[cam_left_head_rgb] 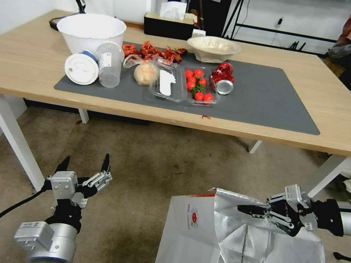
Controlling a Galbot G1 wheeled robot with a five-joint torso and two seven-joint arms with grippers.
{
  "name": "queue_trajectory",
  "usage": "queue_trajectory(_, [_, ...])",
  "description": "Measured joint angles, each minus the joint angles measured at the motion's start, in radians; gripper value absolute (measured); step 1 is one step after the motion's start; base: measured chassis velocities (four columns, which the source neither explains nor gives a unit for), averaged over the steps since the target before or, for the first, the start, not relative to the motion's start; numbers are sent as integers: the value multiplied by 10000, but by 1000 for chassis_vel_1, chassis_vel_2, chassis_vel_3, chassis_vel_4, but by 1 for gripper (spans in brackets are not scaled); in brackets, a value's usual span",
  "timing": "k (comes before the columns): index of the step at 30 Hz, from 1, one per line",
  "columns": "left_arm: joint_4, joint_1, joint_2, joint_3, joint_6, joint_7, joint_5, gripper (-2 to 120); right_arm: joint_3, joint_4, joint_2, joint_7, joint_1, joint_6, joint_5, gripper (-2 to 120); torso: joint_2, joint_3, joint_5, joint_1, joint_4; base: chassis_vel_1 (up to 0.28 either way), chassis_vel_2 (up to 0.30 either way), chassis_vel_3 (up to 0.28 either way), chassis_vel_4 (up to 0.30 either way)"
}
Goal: Pick up the food delivery bag from the floor and place it on the table.
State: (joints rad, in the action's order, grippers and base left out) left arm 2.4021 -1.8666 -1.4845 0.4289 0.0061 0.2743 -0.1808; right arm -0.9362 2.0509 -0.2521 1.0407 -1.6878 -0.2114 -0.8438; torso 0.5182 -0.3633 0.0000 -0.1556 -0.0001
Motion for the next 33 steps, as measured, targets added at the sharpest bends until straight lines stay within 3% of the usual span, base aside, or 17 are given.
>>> queue_trajectory(33, [-39,-22,78,63,-21,-44,-18,100,-28,-50,28,44,55,-8,-9,0,1406,-852,0,-553,0,0,0,0,0])
